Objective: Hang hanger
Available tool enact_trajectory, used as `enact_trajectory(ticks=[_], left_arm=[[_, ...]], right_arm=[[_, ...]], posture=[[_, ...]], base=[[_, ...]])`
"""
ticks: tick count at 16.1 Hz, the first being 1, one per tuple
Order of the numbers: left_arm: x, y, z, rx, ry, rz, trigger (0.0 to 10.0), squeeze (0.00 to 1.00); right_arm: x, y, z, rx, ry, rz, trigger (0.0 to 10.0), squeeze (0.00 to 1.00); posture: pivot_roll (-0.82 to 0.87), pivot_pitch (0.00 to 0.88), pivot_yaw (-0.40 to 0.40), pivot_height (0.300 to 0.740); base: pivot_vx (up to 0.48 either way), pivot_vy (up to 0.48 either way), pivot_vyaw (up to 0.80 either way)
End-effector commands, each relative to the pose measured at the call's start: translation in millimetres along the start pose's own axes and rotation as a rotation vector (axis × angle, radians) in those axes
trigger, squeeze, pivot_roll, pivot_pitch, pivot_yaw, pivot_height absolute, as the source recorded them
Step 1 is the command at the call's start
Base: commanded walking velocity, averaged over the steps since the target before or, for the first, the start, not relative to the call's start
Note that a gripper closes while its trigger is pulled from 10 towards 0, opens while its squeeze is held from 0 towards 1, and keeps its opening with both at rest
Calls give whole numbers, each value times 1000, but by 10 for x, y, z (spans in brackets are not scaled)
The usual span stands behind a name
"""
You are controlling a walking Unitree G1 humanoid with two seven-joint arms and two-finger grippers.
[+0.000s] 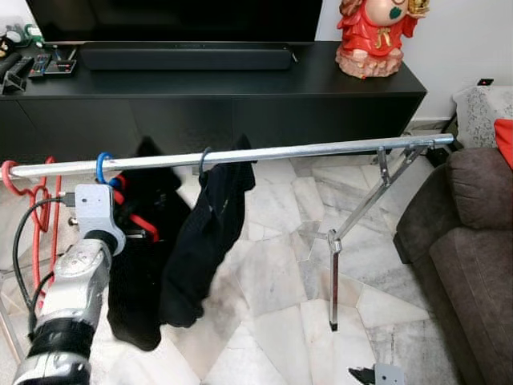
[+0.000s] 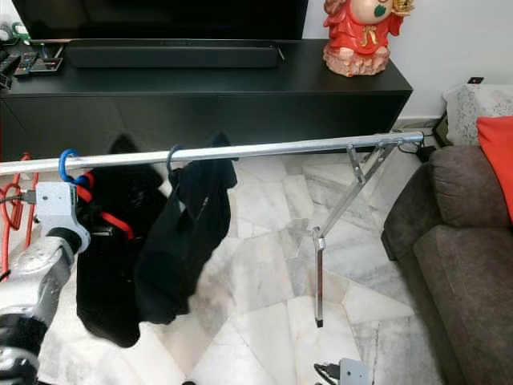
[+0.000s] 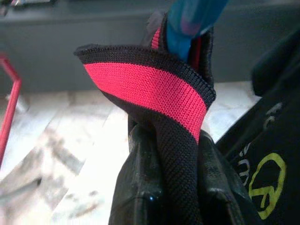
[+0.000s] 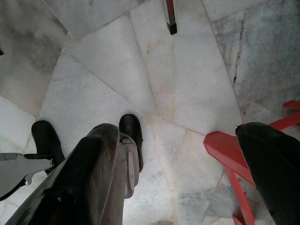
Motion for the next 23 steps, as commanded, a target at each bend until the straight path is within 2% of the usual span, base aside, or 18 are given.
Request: enact_trajectory(ticks=[1, 2, 3, 5, 6, 7, 9, 14, 17, 23], left_arm=[[28, -54, -65, 15, 15, 29, 10000, 0], [5, -72, -83, 17, 33, 25, 10000, 0], [-93, -109, -122, 21, 99, 4, 10000, 0], [-210, -124, -140, 27, 171, -27, 10000, 0], [-347, -93, -97, 42, 226, -44, 10000, 0], [-386, -75, -78, 51, 241, -44, 10000, 0], [-470, 40, 22, 103, 246, -33, 10000, 0], [-476, 447, 360, 281, 193, -11, 10000, 0], [-411, 633, 521, 359, 179, -19, 10000, 0], [-396, 673, 753, 365, 210, -58, 10000, 0]], right_arm=[[-115, 2, 16, 0, 35, 1, 10000, 0], [-120, 4, 16, 1, 38, 2, 10000, 0], [-121, 9, 15, 4, 41, 4, 10000, 0], [-121, 17, 15, 7, 42, 5, 10000, 0], [-133, 23, 17, 9, 44, 3, 10000, 0], [-137, 24, 18, 9, 45, 2, 10000, 0], [-157, 24, 21, 10, 49, 2, 10000, 0], [-188, 17, 28, 12, 56, 12, 10000, 0], [-193, 8, 29, 11, 58, 19, 10000, 0], [-198, -20, 30, 6, 59, 22, 10000, 0]], posture=[[-27, 215, -37, 740], [-27, 215, -37, 740], [-25, 211, -38, 740], [-27, 210, -37, 740], [-27, 210, -36, 740], [-27, 210, -36, 740], [-24, 213, -37, 740], [-21, 206, -39, 740], [-17, 202, -42, 740], [-19, 209, -45, 740]], base=[[0, 0, 0], [0, 0, 0], [0, 0, 0], [0, 0, 0], [0, 0, 0], [0, 0, 0], [0, 0, 0], [0, 0, 0], [0, 0, 0], [0, 0, 0]])
Point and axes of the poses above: a point about 5 cm out from each wrist's last joint towards the gripper, its own z axis pointing back from the gripper into the wrist, its own x axis along the axis of the wrist's last joint, y = z × x, the point moved 6 cm from there along -z, pointing out of the wrist towards the gripper, and after that the axes turned 12 degrees about z, right-handed, at the moved point
